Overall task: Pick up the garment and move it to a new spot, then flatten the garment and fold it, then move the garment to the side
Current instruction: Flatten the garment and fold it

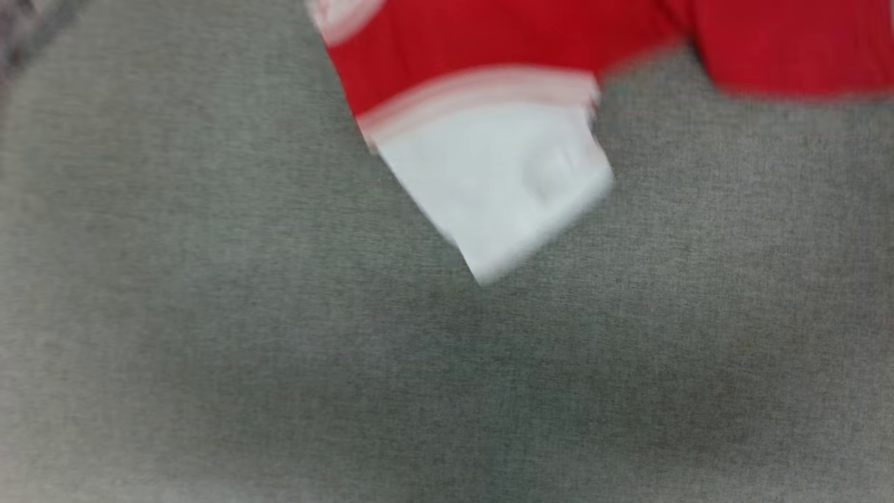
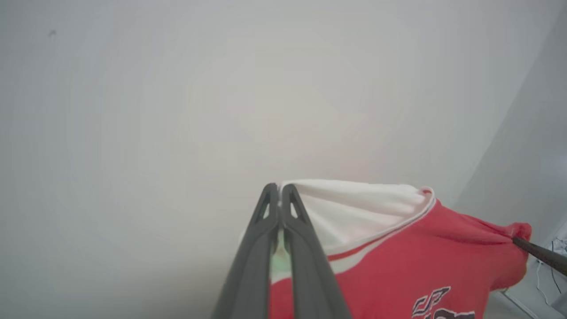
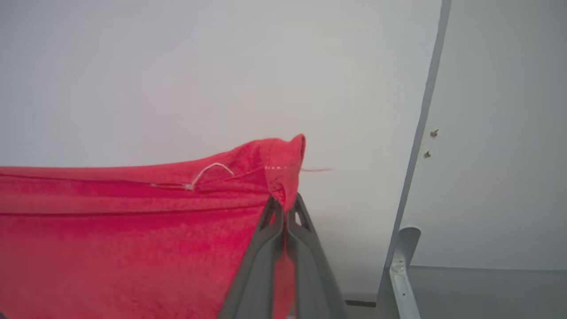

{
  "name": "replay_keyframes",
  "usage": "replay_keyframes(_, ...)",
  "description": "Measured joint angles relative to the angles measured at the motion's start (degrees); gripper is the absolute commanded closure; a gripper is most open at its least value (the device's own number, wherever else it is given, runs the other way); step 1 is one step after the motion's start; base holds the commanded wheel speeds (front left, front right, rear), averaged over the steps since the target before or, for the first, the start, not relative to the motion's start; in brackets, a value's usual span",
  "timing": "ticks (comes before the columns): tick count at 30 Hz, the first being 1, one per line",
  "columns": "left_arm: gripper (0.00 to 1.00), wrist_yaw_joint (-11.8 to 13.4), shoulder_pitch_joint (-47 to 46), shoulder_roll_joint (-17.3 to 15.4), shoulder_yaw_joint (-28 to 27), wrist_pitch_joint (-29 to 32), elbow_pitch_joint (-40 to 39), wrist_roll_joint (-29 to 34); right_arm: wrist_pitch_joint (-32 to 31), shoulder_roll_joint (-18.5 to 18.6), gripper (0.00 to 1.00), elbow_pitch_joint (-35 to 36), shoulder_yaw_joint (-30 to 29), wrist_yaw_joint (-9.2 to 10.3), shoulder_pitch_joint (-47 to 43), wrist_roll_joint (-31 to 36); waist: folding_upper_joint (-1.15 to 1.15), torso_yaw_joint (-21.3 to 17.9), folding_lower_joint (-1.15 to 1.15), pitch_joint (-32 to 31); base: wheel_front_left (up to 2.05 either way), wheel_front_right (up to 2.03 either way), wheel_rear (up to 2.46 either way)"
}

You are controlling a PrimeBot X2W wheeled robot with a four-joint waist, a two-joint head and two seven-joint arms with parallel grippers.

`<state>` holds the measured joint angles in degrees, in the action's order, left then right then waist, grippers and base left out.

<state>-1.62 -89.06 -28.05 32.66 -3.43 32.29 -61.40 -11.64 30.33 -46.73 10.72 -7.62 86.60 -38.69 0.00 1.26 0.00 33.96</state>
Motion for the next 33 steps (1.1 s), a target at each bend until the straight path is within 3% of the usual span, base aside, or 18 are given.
replay_keyframes(4,1.00,-1.1,-9.7,2.1,-1.8,-5.5,7.6,1.8,4.0,-1.8,1.00,-2.4,-1.3,-0.11,6.1,1.7,0.00,-1.4,0.00,1.9,0.00,0.00,0.00)
replay_keyframes(8,1.00,-4.0,-16.3,3.5,-3.4,-9.5,11.1,2.6,7.2,-2.4,1.00,-3.7,-1.5,-0.16,10.3,3.1,0.00,-2.9,0.00,2.6,0.00,0.00,0.00)
replay_keyframes(15,1.00,-5.8,-16.5,5.4,-4.5,-11.2,13.2,1.1,7.3,-1.8,1.00,-3.8,2.8,-0.15,9.6,1.0,0.00,-3.0,0.00,2.0,0.00,0.00,0.00)
replay_keyframes(20,1.00,-5.9,-5.4,5.8,-2.5,-11.3,7.9,-4.0,7.1,0.8,1.00,0.9,8.7,0.03,0.6,-3.7,0.00,-2.5,0.00,1.1,0.00,0.00,0.00)
replay_keyframes(25,1.00,-5.9,9.6,2.6,-0.4,-11.5,-1.5,-5.6,7.1,5.7,1.00,8.9,13.8,0.08,-10.5,-9.8,0.00,-2.0,0.00,-0.6,0.00,0.00,0.00)
replay_keyframes(33,1.00,-5.9,36.4,3.6,-9.7,-11.5,-16.0,2.3,6.0,14.9,1.00,24.4,17.7,0.08,-31.3,-18.8,0.00,-1.2,0.00,-4.8,0.00,0.00,0.00)
